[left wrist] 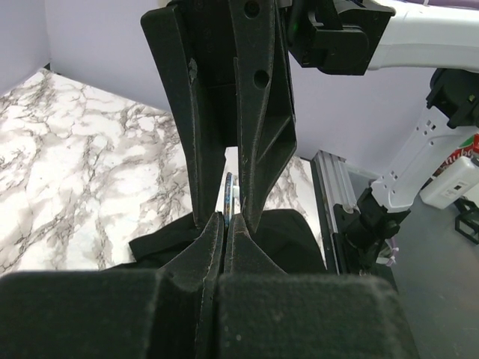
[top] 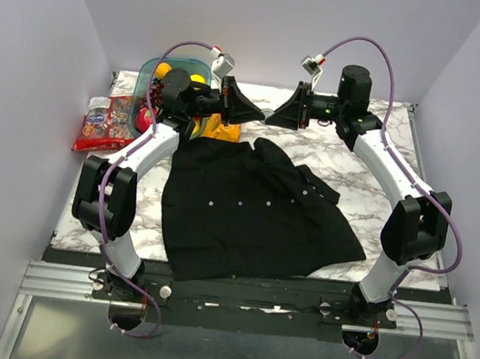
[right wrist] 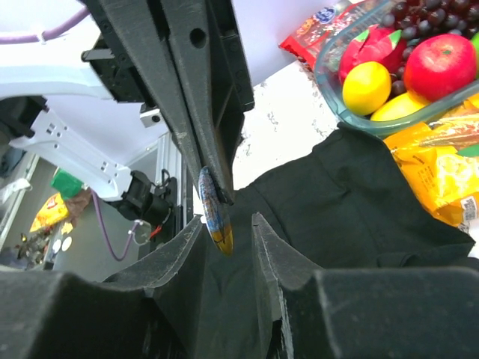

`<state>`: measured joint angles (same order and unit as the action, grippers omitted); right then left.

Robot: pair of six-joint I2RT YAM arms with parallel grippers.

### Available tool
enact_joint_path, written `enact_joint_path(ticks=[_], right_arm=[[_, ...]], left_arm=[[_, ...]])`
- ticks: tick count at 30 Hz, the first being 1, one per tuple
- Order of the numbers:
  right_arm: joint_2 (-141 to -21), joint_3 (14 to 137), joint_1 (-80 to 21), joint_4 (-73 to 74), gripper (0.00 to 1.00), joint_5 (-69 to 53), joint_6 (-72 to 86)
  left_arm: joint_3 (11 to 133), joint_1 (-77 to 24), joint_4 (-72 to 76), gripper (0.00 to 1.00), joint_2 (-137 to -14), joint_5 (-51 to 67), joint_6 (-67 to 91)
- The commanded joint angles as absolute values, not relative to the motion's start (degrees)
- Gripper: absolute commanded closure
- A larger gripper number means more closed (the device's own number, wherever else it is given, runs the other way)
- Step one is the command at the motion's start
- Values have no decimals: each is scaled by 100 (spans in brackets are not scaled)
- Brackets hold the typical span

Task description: Remove the brooch from the garment

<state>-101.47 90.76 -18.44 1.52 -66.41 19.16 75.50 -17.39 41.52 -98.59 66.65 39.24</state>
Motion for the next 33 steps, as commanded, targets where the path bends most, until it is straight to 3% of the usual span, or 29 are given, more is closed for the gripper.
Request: enact_joint_path(ticks=[1, 13, 24, 33], right_arm=[[-10274, 9009, -1872, 53, 63, -6083, 2135], [-10432, 9140, -1828, 483, 64, -5143, 2408], [-10564, 9167, -1802, 589, 71, -5151, 2540], [-10565, 9114, -1556, 966, 70, -4615, 2760]], left_arm=[[7585, -1828, 4377, 100, -9800, 6732, 3885], [7506, -1889, 4570, 100, -9607, 6978, 3709], [7690, -2074, 4430, 100, -9563, 7532, 3007], [7594, -2136, 4184, 100, -9334, 7392, 2629]])
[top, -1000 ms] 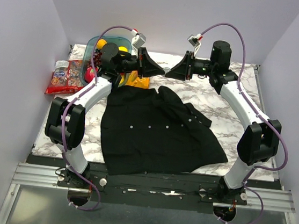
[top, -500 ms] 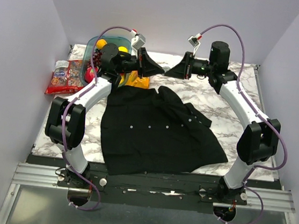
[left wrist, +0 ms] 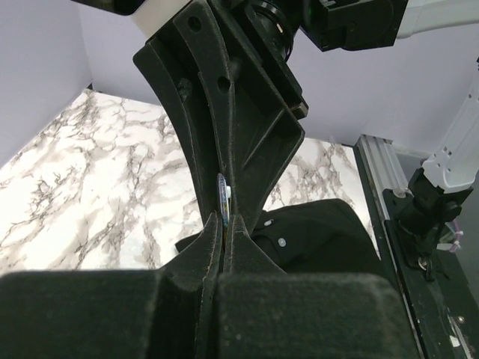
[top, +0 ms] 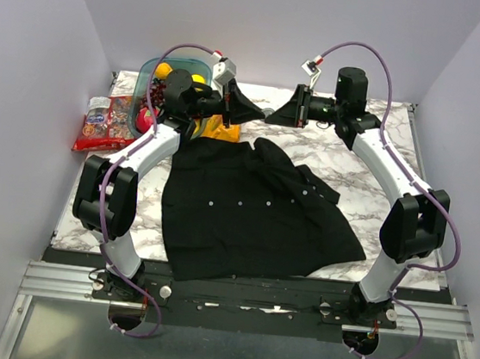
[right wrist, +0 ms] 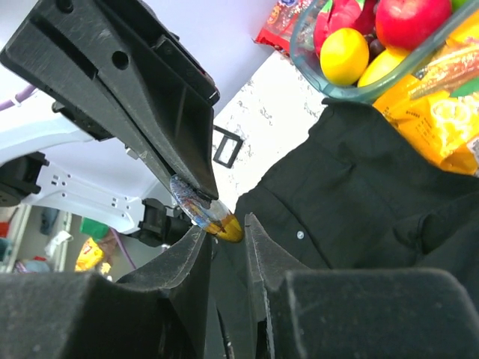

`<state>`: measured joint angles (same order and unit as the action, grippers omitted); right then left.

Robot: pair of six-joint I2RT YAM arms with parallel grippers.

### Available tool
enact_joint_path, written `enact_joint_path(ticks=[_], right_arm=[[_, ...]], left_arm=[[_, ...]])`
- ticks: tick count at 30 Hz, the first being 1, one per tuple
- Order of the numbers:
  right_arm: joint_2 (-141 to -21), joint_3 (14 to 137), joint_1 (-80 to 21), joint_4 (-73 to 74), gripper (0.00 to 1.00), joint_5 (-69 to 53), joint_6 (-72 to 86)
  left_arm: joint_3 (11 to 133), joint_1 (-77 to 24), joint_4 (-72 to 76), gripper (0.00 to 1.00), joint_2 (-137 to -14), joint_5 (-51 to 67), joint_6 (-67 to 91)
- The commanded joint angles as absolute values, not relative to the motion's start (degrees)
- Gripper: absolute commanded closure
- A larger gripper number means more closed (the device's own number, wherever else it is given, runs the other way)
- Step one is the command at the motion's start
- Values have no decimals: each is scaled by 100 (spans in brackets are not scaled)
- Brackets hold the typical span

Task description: Remove the brooch from the garment

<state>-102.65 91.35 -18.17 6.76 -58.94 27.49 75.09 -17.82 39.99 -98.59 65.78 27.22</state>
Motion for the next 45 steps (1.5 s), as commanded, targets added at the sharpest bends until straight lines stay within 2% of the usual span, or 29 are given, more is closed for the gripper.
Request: enact_joint_path(ticks=[1, 4, 5, 6, 8, 11, 12, 15, 16, 17, 19, 22, 24, 27, 34, 45], right_arm=[[-10556, 9097, -1521, 984, 70, -4597, 2777], [-10486, 9000, -1442, 1037, 70, -4544, 2830], [-10477, 8948, -1389, 1037, 74, -4605, 2821], [-10450, 8930, -1371, 1089, 99, -4458, 2891], [-10398, 8877, -1301, 1134, 99, -4368, 2849], [-10424, 8824, -1266, 609, 99, -5268, 2681], [-10398, 8798, -1248, 415, 97, -5543, 2611], [-10187, 8807, -1248, 281, 60, -6345, 1848], [-10091, 8772, -1222, 360, 44, -6389, 1654], [-10012, 8754, -1178, 578, 39, -6407, 1322], [-9800, 8684, -1125, 685, 38, -6398, 1152], [-9668, 8561, -1037, 668, 47, -6609, 1029], [-9642, 8561, -1028, 607, 48, -6872, 950], [-9668, 8656, -1046, 369, 48, -7058, 1037], [-9870, 9123, -1134, 351, 39, -7593, 941], [-9896, 9088, -1459, 299, 43, -7743, 1072]], left_arm=[[7542, -2136, 4131, 100, -9282, 7383, 2576], [7471, -2136, 4034, 100, -9229, 7313, 2470], [7453, -2136, 4017, 100, -9211, 7304, 2444], [7427, -2127, 3999, 100, -9202, 7278, 2426], [7435, -2127, 3973, 100, -9193, 7269, 2373], [7436, -2127, 3789, 100, -9228, 7190, 2277], [7418, -2127, 3701, 100, -9237, 7146, 2233], [7400, -2127, 3220, 100, -9193, 6742, 1899], [7400, -2127, 3095, 100, -9185, 6611, 1820], [7374, -2118, 3007, 100, -9132, 6305, 1819], [7165, -2040, 3512, 100, -9123, 6074, 2369], [7251, -2021, 3928, 100, -9237, 6082, 2970], [7312, -2030, 4094, 100, -9342, 6230, 3197], [7409, -2074, 4201, 100, -9466, 6389, 3322], [7506, -2101, 4149, 100, -9571, 6451, 3393], [7506, -2101, 4192, 100, -9589, 6310, 3489]])
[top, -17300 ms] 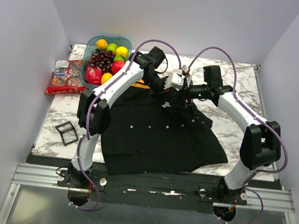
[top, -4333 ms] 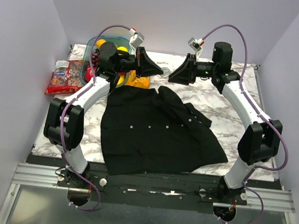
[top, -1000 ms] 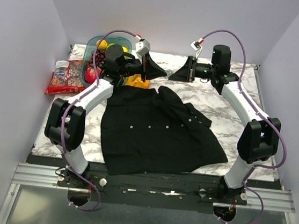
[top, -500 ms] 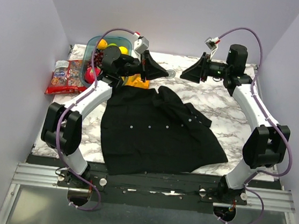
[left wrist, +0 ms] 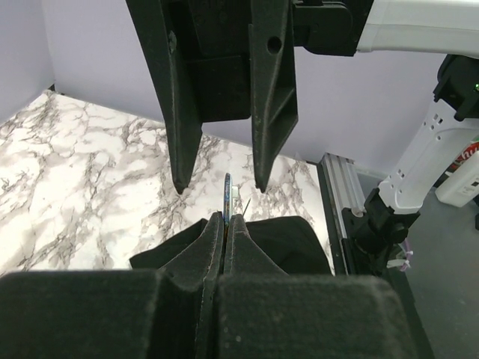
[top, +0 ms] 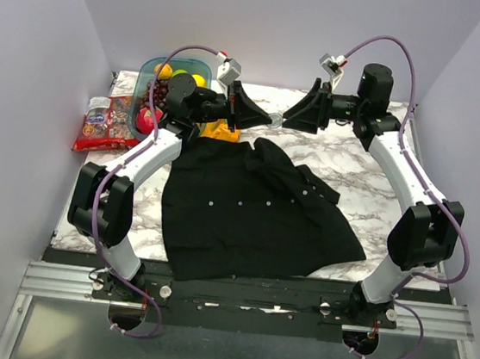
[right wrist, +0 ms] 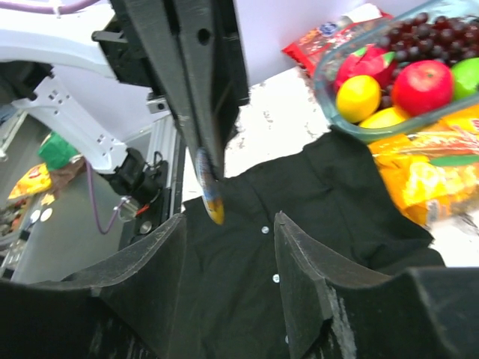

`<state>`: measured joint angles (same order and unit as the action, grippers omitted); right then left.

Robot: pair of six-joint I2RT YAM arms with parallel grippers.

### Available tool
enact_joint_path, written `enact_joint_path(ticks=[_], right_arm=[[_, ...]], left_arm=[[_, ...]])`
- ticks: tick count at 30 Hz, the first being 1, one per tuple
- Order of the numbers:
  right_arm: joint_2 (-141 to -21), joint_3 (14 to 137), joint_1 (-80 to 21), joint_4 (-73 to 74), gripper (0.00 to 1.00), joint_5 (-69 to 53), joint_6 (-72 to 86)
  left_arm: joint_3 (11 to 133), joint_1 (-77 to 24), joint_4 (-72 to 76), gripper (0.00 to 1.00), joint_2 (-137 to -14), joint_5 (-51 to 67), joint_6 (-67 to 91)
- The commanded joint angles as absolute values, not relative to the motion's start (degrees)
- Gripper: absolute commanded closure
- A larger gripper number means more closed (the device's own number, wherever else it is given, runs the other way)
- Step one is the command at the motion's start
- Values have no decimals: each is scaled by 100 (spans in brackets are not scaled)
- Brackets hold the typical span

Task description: Remove the brooch from the garment

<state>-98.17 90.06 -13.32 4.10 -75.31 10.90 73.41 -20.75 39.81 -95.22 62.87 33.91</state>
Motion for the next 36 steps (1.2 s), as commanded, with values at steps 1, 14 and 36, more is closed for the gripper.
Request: enact_joint_path(ticks=[1, 14, 36], right_arm=[[-9896, 9088, -1468, 308, 45, -7717, 1072], [-9958, 9105, -1529, 273, 75, -7682, 1134], [-10020, 9017, -1538, -299, 100, -7576, 1732]], left_arm=[[7523, -2101, 4192, 100, -9598, 6337, 3507], [7435, -2092, 4219, 100, -9545, 6275, 3463], [7365, -2127, 4184, 64, -9694, 6161, 3357]])
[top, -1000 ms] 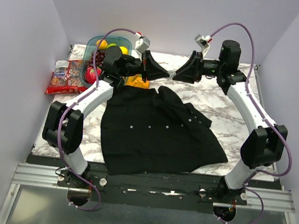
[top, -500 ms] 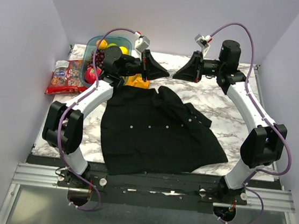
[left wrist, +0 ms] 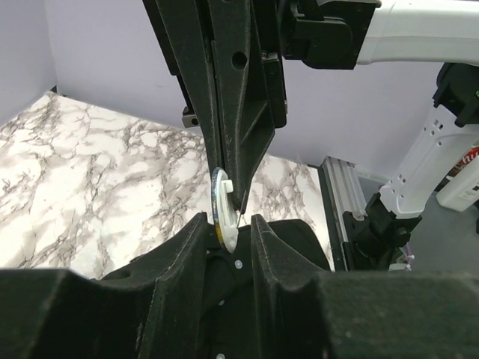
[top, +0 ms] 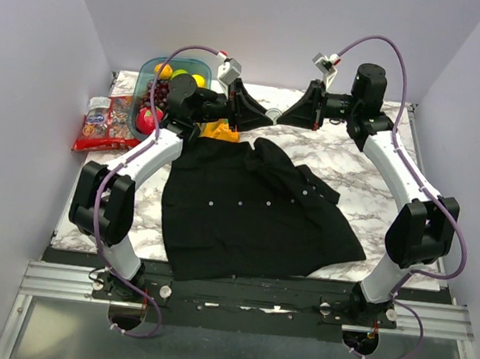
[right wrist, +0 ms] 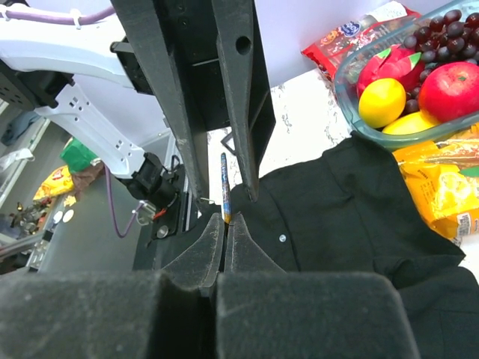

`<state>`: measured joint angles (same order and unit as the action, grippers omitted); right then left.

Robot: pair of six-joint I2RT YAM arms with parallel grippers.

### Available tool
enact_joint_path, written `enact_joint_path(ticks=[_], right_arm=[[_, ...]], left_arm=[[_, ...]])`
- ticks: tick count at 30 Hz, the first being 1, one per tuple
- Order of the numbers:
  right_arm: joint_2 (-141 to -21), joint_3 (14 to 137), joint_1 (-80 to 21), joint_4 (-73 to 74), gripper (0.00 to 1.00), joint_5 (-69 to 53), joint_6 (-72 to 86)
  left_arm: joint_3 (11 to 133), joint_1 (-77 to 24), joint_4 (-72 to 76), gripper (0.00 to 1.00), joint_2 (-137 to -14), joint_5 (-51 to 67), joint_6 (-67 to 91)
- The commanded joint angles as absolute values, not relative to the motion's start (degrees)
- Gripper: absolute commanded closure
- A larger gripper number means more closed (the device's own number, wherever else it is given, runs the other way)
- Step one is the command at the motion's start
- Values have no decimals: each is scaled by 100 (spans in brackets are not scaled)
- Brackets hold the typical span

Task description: Remove the brooch from the garment

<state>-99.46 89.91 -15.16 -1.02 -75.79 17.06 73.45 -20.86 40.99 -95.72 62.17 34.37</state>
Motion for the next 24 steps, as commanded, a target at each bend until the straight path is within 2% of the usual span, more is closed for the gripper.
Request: enact_joint_path(ticks=[1, 7, 14, 24], right_arm=[[-10011, 9018, -1538, -299, 100, -7576, 1714], [-9949, 9035, -1582, -211, 99, -7629, 1468], [-9888, 9229, -1758, 799, 100, -7532, 492], [-9870, 9316, -1775, 1019, 100, -7435, 203]], left_arm=[[7357, -2136, 4175, 64, -9694, 6135, 3340], [7400, -2145, 4008, 70, -9782, 5942, 3348], [7471, -2127, 4017, 74, -9853, 5792, 3550], [7444, -2057, 3859, 86, -9844, 5739, 3568]])
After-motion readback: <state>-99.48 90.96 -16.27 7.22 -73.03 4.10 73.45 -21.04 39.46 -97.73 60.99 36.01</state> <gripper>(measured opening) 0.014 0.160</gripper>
